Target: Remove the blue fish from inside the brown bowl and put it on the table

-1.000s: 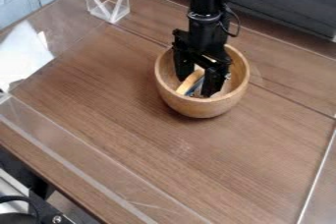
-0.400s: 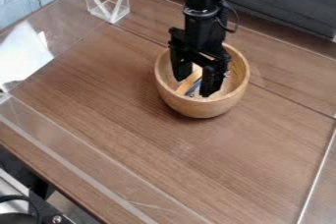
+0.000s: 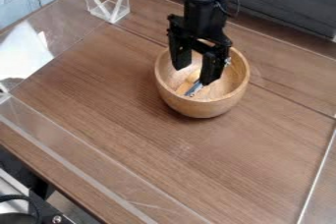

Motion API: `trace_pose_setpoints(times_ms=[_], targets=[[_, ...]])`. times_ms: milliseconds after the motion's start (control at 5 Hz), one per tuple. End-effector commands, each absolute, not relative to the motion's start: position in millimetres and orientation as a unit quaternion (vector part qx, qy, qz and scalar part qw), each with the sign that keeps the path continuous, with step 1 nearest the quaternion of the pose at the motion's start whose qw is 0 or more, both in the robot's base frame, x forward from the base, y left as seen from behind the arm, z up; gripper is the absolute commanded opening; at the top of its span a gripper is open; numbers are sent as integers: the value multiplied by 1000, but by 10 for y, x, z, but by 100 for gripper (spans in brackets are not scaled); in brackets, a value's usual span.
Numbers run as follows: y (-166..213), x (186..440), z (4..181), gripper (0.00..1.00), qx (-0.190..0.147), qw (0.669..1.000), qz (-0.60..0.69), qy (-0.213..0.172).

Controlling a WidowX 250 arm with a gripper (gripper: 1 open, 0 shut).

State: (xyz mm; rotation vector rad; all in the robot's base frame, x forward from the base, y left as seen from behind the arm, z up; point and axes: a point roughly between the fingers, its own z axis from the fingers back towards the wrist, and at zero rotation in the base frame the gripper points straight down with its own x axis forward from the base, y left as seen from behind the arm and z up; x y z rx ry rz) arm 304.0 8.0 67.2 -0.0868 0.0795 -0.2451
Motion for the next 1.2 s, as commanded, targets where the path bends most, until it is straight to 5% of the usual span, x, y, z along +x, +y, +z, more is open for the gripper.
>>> trace_pose_setpoints(times_ms=[0,800,1000], targets=[[120,3142,904,100,-27,993,-112,-14],[108,3128,670,100,-12,995,-102,-19],[78,3118,685,0,-11,996,-83,-21]])
